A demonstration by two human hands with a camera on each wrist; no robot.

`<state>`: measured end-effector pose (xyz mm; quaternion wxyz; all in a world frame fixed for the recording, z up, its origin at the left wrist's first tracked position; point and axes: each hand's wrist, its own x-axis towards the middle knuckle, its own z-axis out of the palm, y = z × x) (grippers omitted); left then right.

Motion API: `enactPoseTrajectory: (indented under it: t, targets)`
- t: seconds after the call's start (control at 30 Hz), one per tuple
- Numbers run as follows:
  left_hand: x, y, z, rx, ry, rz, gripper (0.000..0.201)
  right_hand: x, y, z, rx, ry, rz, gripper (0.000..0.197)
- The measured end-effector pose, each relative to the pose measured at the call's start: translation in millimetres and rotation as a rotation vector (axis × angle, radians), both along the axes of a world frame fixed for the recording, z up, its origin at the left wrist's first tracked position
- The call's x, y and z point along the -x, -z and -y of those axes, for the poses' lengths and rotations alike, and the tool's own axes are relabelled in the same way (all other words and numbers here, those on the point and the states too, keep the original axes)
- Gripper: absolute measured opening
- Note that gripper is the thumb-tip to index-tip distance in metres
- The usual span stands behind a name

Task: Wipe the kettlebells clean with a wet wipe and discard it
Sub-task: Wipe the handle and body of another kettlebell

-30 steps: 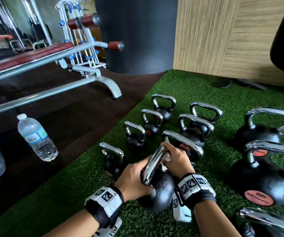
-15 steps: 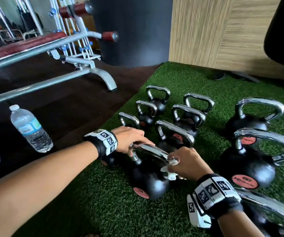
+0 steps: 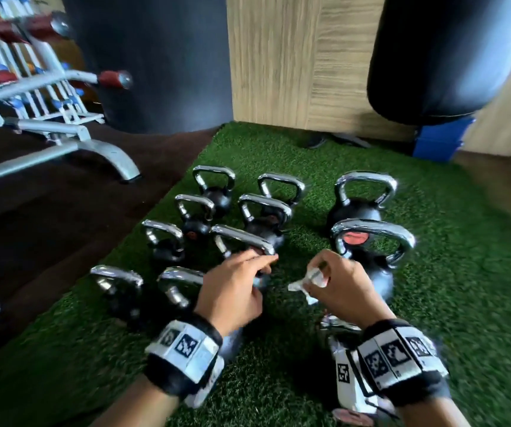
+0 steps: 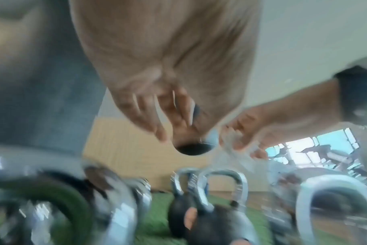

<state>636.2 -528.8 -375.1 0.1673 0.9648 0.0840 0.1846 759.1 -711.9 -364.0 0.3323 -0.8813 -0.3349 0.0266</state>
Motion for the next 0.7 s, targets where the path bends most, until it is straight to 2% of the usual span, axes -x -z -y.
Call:
enactPoseTrajectory:
  t: [0.03, 0.1, 0.17, 0.23, 0.3, 0.33, 0.4, 0.47, 0.53, 0.6, 0.7]
  targets:
    - [-5, 11, 19, 0.142, -0.021, 0.071, 0.071, -2, -5, 15, -0.029, 0.044, 0.029, 0.010]
    - [-14, 43, 50, 0.405, -0.076, 0.072, 0.065, -2, -11, 42, -0.054, 0.103, 0.059, 0.004]
    - [-19, 80, 70, 0.659, -0.124, -0.088, 0.066, 2, -13, 66, -0.064, 0.130, 0.095, 0.011]
    - [-21, 113, 87, 0.852, -0.117, -0.328, 0.083, 7, -12, 90, -0.102, 0.169, 0.119, 0.021]
    - [-24, 138, 104, 0.922, -0.096, -0.453, 0.096, 14, -10, 110, -0.140, 0.214, 0.125, 0.025]
    - [-27, 148, 113, 0.957, -0.100, -0.457, 0.093, 16, -9, 118, -0.142, 0.237, 0.141, 0.025]
    - [-39, 160, 131, 1.063, -0.141, -0.384, 0.070, 19, -5, 132, -0.141, 0.277, 0.188, 0.021]
    - [-48, 165, 149, 1.185, -0.261, -0.276, 0.048, 22, 1, 140, -0.133, 0.283, 0.229, 0.017]
    - [-56, 166, 161, 1.267, -0.369, -0.161, 0.037, 26, 7, 144, -0.113, 0.264, 0.246, 0.021]
    - [-60, 172, 167, 1.274, -0.441, -0.106, 0.034, 29, 14, 145, -0.096, 0.230, 0.240, 0.023]
    - [-60, 182, 164, 1.208, -0.455, -0.134, 0.037, 33, 20, 137, -0.080, 0.176, 0.244, 0.022]
